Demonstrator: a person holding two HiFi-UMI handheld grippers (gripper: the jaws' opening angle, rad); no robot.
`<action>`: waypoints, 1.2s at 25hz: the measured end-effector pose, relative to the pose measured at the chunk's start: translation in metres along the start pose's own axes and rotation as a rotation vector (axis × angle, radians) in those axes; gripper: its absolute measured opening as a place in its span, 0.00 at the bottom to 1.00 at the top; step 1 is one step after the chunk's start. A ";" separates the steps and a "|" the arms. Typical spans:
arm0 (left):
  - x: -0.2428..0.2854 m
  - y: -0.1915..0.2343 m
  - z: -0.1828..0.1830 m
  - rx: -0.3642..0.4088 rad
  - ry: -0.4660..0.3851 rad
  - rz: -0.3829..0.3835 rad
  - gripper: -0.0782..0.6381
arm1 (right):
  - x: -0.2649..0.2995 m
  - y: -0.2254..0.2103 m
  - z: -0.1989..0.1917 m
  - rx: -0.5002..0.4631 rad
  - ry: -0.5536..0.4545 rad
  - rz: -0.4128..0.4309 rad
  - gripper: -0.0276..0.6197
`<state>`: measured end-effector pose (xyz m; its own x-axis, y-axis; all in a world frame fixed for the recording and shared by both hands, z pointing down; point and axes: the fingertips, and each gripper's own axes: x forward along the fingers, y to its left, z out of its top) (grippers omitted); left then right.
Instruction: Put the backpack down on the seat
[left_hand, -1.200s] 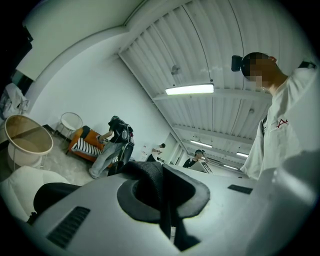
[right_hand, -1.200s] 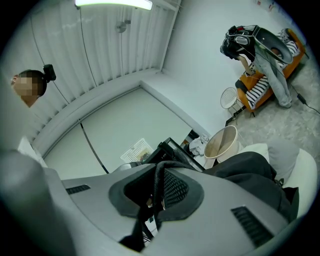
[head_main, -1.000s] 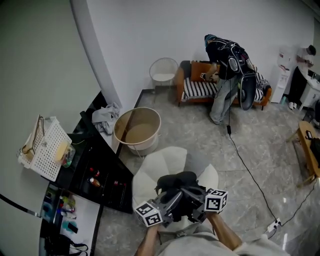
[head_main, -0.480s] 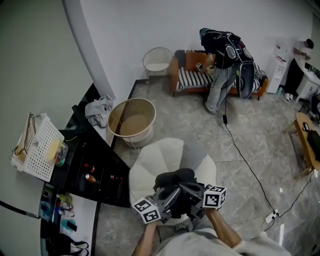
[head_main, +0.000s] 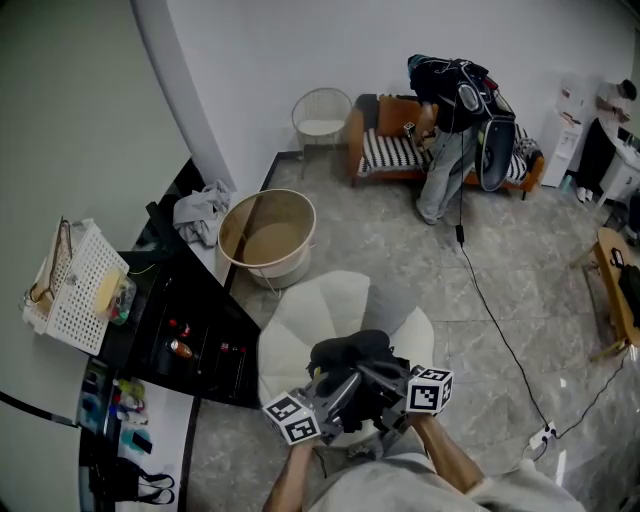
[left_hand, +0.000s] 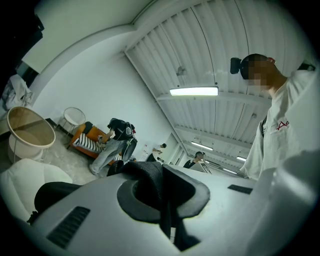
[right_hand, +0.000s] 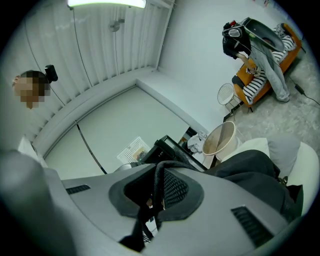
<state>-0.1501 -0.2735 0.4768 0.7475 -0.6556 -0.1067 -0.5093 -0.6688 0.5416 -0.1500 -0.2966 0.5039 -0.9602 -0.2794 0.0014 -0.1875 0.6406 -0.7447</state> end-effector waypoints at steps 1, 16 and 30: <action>0.001 0.000 -0.001 0.001 0.002 0.000 0.16 | -0.001 -0.001 0.000 0.000 0.001 0.002 0.12; -0.004 0.018 -0.065 -0.063 0.018 0.000 0.16 | -0.018 -0.042 -0.051 0.063 0.043 -0.011 0.12; -0.046 0.041 -0.187 -0.232 0.039 0.042 0.16 | -0.047 -0.098 -0.173 0.205 0.127 -0.092 0.12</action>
<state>-0.1256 -0.2049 0.6596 0.7462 -0.6639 -0.0500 -0.4320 -0.5399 0.7224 -0.1229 -0.2221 0.6922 -0.9618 -0.2293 0.1498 -0.2419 0.4546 -0.8572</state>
